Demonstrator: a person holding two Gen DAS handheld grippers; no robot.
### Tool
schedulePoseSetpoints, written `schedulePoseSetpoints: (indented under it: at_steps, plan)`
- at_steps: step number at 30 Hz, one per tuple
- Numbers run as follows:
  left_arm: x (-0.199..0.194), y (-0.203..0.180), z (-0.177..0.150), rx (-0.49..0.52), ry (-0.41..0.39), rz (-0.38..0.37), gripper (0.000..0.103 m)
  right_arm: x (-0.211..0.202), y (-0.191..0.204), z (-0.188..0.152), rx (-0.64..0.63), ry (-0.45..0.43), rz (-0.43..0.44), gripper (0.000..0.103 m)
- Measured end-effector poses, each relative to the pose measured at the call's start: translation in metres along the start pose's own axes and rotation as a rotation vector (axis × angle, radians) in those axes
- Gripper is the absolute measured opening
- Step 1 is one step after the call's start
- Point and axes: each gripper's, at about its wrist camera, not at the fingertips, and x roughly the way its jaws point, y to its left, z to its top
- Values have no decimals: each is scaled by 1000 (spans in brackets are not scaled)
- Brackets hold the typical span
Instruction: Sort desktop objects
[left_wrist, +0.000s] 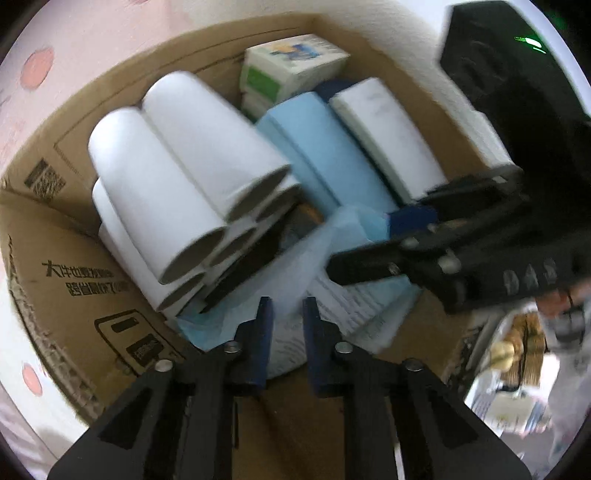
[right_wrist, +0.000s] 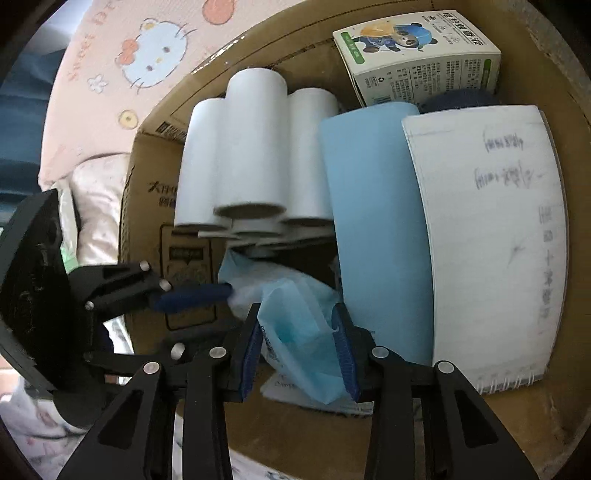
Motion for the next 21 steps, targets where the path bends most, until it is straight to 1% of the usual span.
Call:
schedulePoseSetpoints:
  at_steps: [1, 3, 4, 5, 6, 7, 9, 10, 12, 15, 18, 19, 20, 21]
  plan:
    - [2, 1, 2, -14, 8, 0, 17, 3, 2, 1, -8, 3, -17, 34]
    - [7, 5, 4, -18, 24, 24, 17, 11, 7, 3, -15, 23, -58, 33]
    - [10, 5, 4, -11, 41, 52, 16, 16, 9, 4, -17, 35, -76, 33]
    - [14, 4, 3, 3, 59, 98, 15, 21, 12, 5, -29, 49, -105, 32]
    - [16, 3, 2, 13, 64, 126, 14, 27, 19, 5, -59, 67, -141, 29]
    - [16, 2, 1, 21, 63, 145, 14, 31, 25, 4, -83, 78, -144, 28]
    - [12, 3, -1, 26, 51, 138, 13, 38, 28, 3, -79, 104, -110, 27]
    - [12, 5, -1, 29, 63, 147, 12, 45, 29, 2, -81, 121, -118, 27]
    - [8, 8, -1, 34, 50, 127, 11, 55, 26, 2, -73, 131, -154, 27]
    - [0, 14, 0, 35, 48, 104, 11, 50, 26, 2, -64, 124, -155, 27]
    - [-6, 20, 1, 26, 43, 81, 17, 38, 33, -1, -106, 101, -228, 27]
    - [-8, 21, 1, 23, 42, 69, 23, 32, 33, -2, -103, 97, -228, 28]
    - [-11, 22, 2, 20, 42, 47, 31, 24, 33, -2, -93, 91, -225, 28]
    - [-12, 23, 3, 18, 44, 31, 35, 17, 33, -3, -86, 75, -232, 28]
